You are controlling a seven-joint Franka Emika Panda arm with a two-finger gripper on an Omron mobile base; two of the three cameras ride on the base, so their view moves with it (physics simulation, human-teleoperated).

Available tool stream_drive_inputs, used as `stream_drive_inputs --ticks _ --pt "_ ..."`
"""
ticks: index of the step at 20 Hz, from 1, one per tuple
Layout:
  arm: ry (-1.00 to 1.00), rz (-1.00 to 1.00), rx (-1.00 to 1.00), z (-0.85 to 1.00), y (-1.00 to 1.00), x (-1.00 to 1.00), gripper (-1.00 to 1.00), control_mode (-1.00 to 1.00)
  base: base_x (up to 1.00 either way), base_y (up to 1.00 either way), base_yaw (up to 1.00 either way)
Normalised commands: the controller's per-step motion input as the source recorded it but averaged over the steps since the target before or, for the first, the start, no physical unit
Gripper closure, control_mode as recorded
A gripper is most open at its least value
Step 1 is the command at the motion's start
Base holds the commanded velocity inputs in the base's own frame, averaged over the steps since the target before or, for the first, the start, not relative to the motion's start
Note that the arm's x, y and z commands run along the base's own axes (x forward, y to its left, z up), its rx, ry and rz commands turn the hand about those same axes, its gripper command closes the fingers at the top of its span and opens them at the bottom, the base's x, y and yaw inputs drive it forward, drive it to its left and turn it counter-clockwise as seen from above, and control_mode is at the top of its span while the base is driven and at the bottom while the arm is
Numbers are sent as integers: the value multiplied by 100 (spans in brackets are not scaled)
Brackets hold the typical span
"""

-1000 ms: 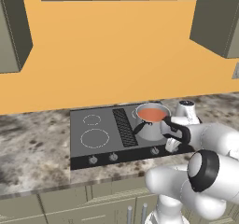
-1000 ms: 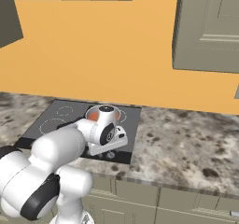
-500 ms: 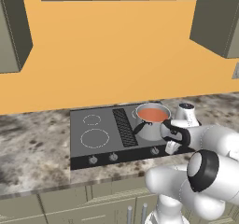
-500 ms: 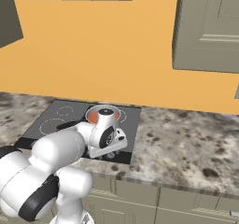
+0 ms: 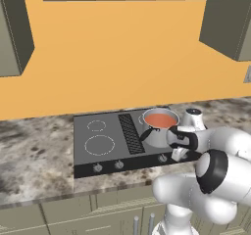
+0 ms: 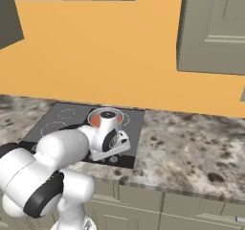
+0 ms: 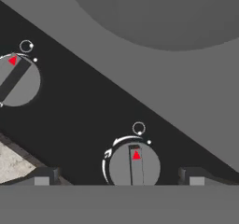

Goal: Wait until the marinara sauce is simmered to a deep red color and then turn off the stove.

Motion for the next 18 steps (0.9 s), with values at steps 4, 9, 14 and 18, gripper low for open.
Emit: stream_drive_inputs --ticks 4,9,14,18 --pt "0 0 0 -3 1 20 -100 -100 0 0 0" --pt "2 0 0 -13 0 1 -100 -100 0 0 0" --pt "0 0 0 -6 0 -19 -100 -100 0 0 0" --pt "0 0 0 -1 -1 -6 -100 -100 0 0 0"
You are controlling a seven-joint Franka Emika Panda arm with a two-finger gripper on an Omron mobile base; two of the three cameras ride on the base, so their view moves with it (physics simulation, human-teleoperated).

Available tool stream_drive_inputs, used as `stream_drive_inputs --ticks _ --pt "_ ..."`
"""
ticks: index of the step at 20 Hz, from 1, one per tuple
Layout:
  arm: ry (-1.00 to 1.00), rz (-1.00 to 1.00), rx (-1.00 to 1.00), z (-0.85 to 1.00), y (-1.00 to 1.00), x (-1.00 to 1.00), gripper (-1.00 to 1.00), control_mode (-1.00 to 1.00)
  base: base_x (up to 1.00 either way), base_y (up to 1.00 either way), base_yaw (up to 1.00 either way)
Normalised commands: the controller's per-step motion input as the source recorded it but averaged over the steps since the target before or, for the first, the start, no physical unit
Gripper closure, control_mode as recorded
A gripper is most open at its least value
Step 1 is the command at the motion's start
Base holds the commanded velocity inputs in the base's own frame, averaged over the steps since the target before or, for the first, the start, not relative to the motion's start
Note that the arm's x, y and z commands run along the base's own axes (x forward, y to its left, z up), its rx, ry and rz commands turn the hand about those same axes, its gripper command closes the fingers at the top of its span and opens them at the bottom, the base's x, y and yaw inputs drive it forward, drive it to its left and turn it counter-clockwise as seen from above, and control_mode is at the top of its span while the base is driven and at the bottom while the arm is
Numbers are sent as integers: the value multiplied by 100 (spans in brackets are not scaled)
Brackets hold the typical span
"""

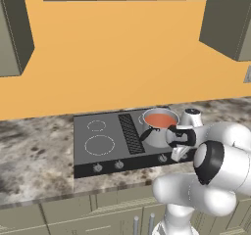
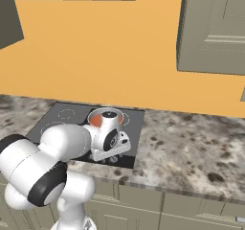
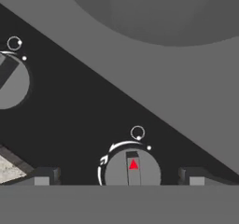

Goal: Wait until the marinara sauce is simmered to a deep red color and then turn off the stove.

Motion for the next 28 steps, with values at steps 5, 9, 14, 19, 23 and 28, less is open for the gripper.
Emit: stream_drive_inputs --ticks 5,9,14,19,23,28 --pt "0 0 0 -13 -8 1 -100 -100 0 0 0" --pt "0 0 0 -28 -12 9 -100 -100 0 0 0" --pt "0 0 0 -23 -1 19 -100 -100 0 0 0" --pt "0 0 0 -27 0 4 -100 -100 0 0 0" --pt "0 0 0 -11 0 0 -100 -100 0 0 0" --pt "0 0 0 0 0 0 100 -100 0 0 0"
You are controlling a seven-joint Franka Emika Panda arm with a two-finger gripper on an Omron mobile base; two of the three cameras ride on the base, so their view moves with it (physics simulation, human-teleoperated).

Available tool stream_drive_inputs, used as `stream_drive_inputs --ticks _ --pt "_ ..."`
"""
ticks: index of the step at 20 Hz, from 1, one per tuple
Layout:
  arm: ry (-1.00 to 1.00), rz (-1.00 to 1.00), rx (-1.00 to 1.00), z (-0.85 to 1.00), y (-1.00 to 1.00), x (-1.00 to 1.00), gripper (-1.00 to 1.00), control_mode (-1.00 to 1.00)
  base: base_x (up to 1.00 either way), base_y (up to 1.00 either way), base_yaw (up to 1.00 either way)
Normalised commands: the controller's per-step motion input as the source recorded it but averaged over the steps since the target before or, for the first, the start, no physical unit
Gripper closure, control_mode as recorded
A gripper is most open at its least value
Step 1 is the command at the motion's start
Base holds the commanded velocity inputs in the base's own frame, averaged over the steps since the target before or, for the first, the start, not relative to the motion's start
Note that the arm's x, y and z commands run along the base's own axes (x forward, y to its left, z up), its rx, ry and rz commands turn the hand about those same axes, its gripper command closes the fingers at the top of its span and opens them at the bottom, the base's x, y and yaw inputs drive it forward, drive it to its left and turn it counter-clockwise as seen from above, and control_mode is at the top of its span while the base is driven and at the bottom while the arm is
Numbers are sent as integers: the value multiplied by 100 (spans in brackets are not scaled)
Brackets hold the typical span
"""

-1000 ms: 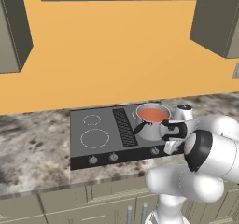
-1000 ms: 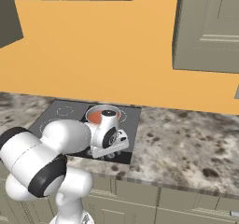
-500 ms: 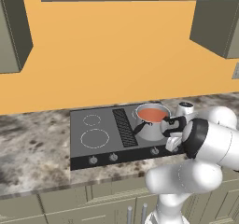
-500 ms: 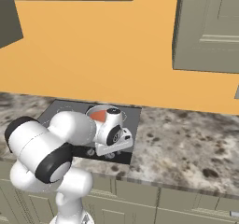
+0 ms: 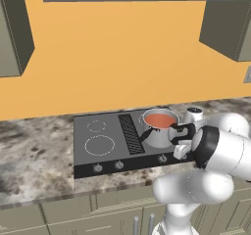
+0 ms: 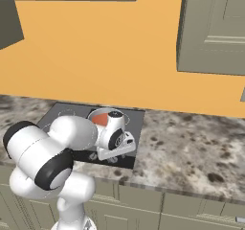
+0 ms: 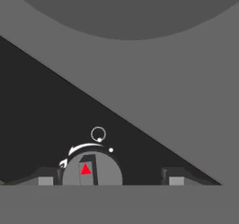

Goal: Wait until the marinara sauce is simmered to a deep red color and then turn off the stove.

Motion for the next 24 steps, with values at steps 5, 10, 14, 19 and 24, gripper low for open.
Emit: stream_drive_inputs --ticks 5,10,14,19,24 --pt "0 0 0 0 0 0 100 -100 0 0 0" --pt "0 0 0 0 0 -1 100 -100 0 0 0" --pt "0 0 0 0 0 -3 100 -100 0 0 0" --pt "0 0 0 0 0 0 100 -100 0 0 0" --pt "0 0 0 0 0 0 100 -100 0 0 0"
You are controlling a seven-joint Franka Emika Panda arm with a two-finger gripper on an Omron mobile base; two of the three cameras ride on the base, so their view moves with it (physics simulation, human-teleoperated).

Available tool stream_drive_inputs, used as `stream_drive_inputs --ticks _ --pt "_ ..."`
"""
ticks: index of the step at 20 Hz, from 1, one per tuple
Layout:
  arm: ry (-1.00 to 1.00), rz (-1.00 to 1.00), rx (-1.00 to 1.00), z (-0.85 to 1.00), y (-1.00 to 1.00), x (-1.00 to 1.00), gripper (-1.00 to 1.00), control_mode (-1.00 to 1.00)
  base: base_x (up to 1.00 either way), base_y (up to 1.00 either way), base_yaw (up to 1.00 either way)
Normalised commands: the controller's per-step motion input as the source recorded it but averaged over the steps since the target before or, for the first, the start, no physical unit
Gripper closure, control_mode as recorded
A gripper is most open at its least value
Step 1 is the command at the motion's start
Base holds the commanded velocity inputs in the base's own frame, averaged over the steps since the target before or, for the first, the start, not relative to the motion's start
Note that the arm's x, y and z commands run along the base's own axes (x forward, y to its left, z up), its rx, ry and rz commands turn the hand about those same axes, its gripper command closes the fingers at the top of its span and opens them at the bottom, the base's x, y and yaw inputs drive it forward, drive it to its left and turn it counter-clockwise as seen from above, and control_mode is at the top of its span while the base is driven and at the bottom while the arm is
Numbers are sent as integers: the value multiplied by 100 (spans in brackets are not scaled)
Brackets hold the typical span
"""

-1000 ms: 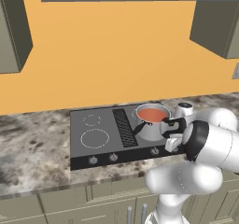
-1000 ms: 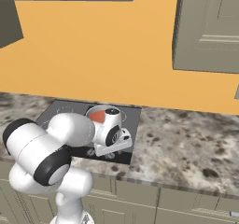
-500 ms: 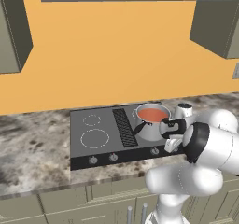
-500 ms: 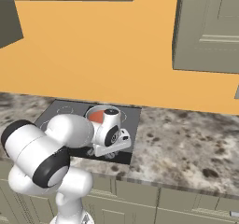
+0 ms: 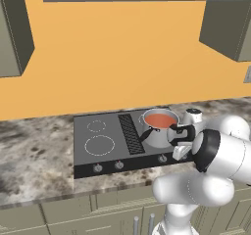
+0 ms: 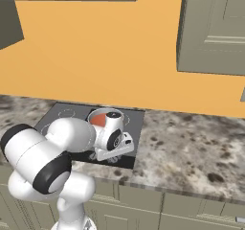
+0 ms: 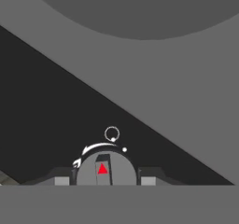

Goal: Wait until the marinara sauce is simmered to a deep red color and then turn off the stove.

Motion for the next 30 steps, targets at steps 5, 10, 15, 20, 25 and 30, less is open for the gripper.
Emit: stream_drive_inputs --ticks 5,10,15,20,25,30 --pt "0 0 0 0 0 0 100 -100 0 0 0" --pt "0 0 0 0 0 0 100 -100 0 0 0" --pt "0 0 0 0 0 0 100 -100 0 0 0" --pt "0 0 0 0 0 0 100 -100 0 0 0" --pt "0 0 0 0 0 0 100 -100 0 0 0" --pt "0 0 0 0 0 0 100 -100 0 0 0"
